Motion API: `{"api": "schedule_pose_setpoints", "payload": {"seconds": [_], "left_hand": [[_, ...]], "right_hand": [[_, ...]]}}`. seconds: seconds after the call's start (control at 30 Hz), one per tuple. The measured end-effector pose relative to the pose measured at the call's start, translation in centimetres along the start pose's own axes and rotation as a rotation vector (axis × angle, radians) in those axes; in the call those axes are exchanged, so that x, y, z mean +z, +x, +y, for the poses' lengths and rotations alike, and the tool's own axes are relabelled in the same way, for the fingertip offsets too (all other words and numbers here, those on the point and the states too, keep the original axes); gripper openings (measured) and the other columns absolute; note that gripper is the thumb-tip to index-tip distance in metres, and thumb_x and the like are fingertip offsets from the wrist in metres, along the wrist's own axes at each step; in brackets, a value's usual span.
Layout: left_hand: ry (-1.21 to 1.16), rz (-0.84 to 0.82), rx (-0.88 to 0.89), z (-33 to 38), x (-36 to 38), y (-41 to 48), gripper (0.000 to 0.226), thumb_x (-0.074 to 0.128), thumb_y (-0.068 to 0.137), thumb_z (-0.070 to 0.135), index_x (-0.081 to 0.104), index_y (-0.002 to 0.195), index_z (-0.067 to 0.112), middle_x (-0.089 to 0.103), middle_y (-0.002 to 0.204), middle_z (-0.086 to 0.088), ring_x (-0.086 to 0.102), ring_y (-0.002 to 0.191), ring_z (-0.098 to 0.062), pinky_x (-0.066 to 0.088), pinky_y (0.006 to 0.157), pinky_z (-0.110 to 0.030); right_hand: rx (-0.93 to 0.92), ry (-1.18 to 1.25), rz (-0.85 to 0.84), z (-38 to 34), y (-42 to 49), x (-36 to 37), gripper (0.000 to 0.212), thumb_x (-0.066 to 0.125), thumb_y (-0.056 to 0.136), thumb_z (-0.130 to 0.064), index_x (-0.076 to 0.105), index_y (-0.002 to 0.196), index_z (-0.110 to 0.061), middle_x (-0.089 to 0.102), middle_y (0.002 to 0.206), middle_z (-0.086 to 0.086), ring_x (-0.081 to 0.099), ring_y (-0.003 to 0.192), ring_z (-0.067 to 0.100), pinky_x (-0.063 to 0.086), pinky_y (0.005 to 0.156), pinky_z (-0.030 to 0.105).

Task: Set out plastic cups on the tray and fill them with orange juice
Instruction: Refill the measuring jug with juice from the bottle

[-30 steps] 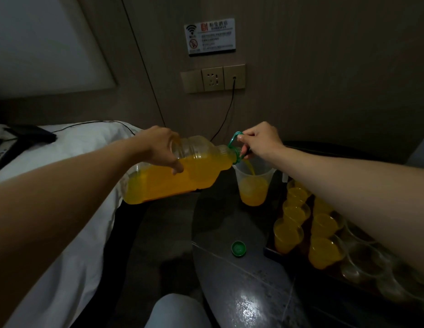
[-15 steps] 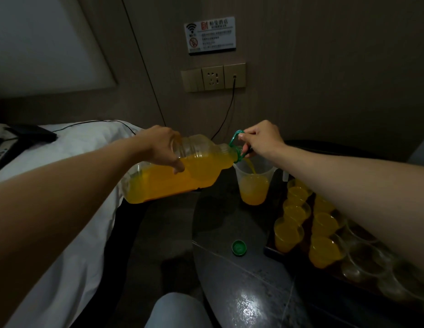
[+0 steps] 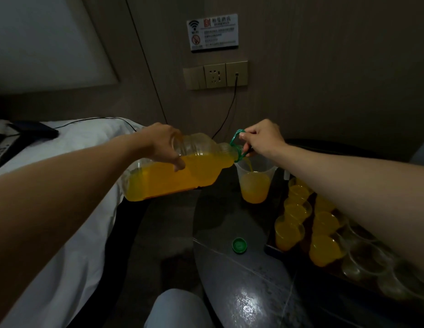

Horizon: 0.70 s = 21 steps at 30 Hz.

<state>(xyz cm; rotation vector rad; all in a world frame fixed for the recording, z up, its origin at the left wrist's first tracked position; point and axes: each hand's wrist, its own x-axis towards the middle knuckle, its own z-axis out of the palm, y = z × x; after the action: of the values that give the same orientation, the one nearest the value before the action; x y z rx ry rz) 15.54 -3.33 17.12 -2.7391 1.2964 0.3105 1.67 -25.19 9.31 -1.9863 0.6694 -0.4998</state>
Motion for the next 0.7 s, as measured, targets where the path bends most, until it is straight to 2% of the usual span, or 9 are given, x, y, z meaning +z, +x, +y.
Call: {"api": "schedule_pose_setpoints", "payload": {"seconds": [0.17, 0.37, 0.57, 0.7], "left_hand": [[-0.003, -0.007, -0.002, -0.14, 0.06, -0.05, 0.056, 0.086, 0.067, 0.041, 0.058, 0.111, 0.025, 0.058, 0.104, -0.002, 0.056, 0.096, -0.021, 0.055, 0.086, -0.038], [-0.007, 0.001, 0.002, -0.16, -0.11, -0.15, 0.051, 0.087, 0.068, 0.040, 0.057, 0.106, 0.025, 0.057, 0.100, -0.001, 0.054, 0.091, -0.018, 0.045, 0.070, -0.029], [-0.018, -0.013, -0.005, -0.21, -0.36, -0.20, 0.055, 0.087, 0.069, 0.039, 0.057, 0.112, 0.025, 0.059, 0.104, -0.002, 0.057, 0.098, -0.022, 0.051, 0.082, -0.034], [-0.030, -0.005, -0.011, -0.37, -0.40, -0.30, 0.055, 0.087, 0.067, 0.039, 0.058, 0.111, 0.024, 0.059, 0.104, -0.002, 0.056, 0.097, -0.021, 0.050, 0.080, -0.033]], "right_hand": [[0.008, 0.001, -0.002, -0.22, -0.02, 0.02, 0.014, 0.064, 0.099, -0.016, 0.077, 0.098, -0.009, 0.074, 0.073, 0.009, 0.075, 0.068, 0.016, 0.062, 0.059, 0.026], [0.005, -0.003, -0.017, -0.47, -0.16, 0.07, 0.014, 0.064, 0.099, -0.016, 0.075, 0.097, -0.009, 0.074, 0.075, 0.010, 0.075, 0.069, 0.016, 0.061, 0.059, 0.025], [0.004, 0.004, -0.015, -0.71, -0.23, 0.08, 0.014, 0.063, 0.100, -0.016, 0.075, 0.101, -0.009, 0.074, 0.076, 0.010, 0.074, 0.067, 0.014, 0.058, 0.055, 0.021], [-0.014, -0.018, -0.007, -0.74, -0.16, 0.17, 0.016, 0.063, 0.099, -0.017, 0.076, 0.097, -0.007, 0.074, 0.077, 0.010, 0.075, 0.068, 0.015, 0.060, 0.057, 0.023]]}}
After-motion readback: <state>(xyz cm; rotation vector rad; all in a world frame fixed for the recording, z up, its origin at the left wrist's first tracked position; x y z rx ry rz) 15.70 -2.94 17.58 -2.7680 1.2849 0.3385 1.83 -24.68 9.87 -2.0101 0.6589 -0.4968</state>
